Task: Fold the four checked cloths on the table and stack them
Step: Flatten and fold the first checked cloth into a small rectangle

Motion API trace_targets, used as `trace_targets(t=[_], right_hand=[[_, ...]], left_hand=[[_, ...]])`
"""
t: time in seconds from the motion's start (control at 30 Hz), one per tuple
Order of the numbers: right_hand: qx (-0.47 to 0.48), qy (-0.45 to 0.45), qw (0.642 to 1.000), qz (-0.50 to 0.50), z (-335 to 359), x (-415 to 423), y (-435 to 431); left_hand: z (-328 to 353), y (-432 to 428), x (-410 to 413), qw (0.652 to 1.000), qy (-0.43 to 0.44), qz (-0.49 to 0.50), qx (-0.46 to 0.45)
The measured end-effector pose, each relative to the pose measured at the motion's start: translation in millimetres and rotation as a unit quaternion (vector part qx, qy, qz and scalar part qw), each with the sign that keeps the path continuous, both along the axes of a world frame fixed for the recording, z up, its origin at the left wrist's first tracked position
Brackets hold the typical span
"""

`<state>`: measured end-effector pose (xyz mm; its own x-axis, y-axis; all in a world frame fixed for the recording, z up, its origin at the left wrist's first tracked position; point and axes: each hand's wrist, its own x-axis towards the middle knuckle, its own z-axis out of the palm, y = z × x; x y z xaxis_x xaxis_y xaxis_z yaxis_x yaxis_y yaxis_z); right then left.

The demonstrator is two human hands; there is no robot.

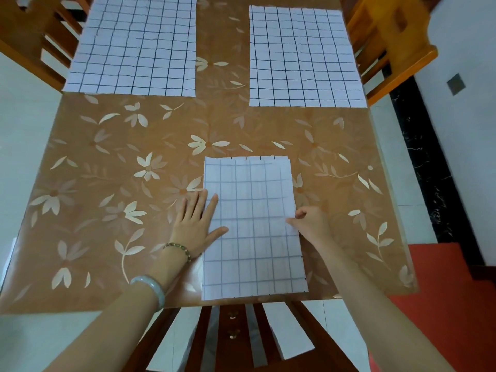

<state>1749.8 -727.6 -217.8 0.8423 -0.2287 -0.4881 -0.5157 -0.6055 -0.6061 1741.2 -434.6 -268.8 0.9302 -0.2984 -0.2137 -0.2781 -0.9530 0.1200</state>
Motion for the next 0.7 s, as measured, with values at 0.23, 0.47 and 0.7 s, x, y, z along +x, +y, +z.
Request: trace_targets(t=[0.23,0.47,0.7], right_hand=[[-0.01,0.016,1.0,0.019,2,0,-2],[-0.253,-0.193,0.929,0.19,19,-24,33],[-0.191,-0.225,0.873,0.389,-46,-78,100]], left_hand=[[13,-11,-48,0.985,-0.035,-0.165,-0.039],[13,-9,-66,0.985,-0.037,-0.162,-0.04],[-2,-5,-66,0.983,0.007,-0.183,-0.006]])
